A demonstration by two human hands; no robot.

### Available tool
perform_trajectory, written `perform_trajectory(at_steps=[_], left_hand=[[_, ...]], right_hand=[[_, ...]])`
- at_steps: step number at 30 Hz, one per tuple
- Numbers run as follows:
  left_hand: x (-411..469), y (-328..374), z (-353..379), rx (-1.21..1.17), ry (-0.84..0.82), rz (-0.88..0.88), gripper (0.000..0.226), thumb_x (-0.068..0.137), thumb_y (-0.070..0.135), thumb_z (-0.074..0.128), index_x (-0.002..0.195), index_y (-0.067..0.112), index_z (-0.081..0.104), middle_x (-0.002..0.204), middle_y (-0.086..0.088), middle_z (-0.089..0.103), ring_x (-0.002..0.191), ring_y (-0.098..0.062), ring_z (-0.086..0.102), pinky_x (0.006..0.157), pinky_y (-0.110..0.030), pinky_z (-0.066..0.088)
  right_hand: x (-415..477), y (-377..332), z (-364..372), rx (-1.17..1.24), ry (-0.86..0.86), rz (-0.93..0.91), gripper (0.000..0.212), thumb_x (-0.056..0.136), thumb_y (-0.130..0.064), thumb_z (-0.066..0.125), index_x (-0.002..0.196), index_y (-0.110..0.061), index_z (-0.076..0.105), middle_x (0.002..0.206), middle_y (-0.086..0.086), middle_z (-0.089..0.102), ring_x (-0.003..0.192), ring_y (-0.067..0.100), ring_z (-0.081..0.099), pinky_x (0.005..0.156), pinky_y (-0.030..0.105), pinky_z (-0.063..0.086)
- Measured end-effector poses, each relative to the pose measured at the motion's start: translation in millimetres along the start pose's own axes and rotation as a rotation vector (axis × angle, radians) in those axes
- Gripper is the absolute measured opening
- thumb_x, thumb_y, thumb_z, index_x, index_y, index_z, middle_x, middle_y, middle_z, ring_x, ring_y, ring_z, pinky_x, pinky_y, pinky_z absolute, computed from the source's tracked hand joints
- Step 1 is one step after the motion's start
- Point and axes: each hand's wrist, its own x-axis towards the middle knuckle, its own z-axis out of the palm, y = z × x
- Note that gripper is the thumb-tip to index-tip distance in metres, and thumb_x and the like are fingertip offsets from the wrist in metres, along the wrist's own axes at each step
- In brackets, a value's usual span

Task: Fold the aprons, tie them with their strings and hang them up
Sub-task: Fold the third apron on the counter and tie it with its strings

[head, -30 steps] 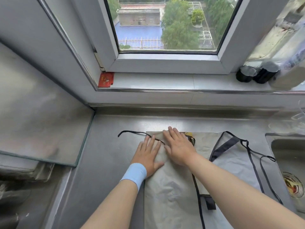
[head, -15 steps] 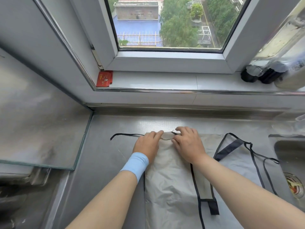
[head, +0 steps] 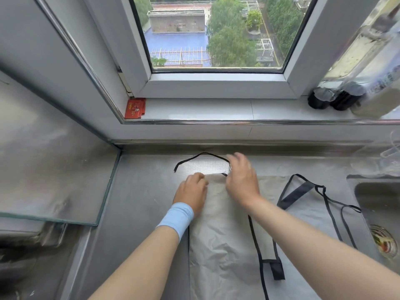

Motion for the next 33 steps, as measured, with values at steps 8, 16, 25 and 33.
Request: perform_trajectory(at_steps=[8,16,25,33], left_hand=[[-56.4,-15.2,26.3,0.343,-0.249,0.057,0.071,0.085,0.049,0.028,0.142,0.01,0.044,0.152,-0.01,0.038,0.139,-0.028,0.035,0.113,-0.047,0.023],[-111.3,12.8,29.5,0.204,-0.159,0.043,0.067,0.087,0.052,0.031,0.142,0.015,0.043,0.151,-0.005,0.038,0.135,-0.025,0.041,0.112,-0.036,0.028],[-107.9,-10.3,19.1,0.366,-0.22,-0.132,0.078,0.088,0.06,0.019,0.153,0.017,0.011,0.16,0.0,0.004,0.148,-0.023,0.012,0.118,-0.046,0.014],[-176.0,12.2,51.3,0.177,-0.188,0.005,0.087,0.079,0.069,0.046,0.147,0.015,0.036,0.154,-0.015,0.029,0.143,-0.035,0.027,0.113,-0.049,0.026]], right_hand=[[-95.5,12.5,56.5,-0.288,-0.398,-0.302,0.071,0.095,-0.054,0.025,0.156,-0.017,0.023,0.164,0.011,0.011,0.152,0.028,0.009,0.119,0.043,0.004],[-89.9,-0.1,36.6,-0.4,-0.465,-0.274,0.076,0.093,-0.055,0.013,0.157,-0.014,0.015,0.164,0.015,0.0,0.152,0.031,-0.002,0.122,0.046,0.0],[-150.4,15.5,37.9,-0.356,-0.415,-0.448,0.067,0.088,-0.045,0.034,0.151,-0.022,0.037,0.159,0.014,0.029,0.146,0.032,0.028,0.113,0.051,0.03],[-160.4,22.0,40.0,-0.414,-0.458,-0.38,0.083,0.086,-0.071,0.026,0.156,-0.037,-0.004,0.16,0.005,-0.024,0.148,0.032,-0.023,0.11,0.067,-0.011]])
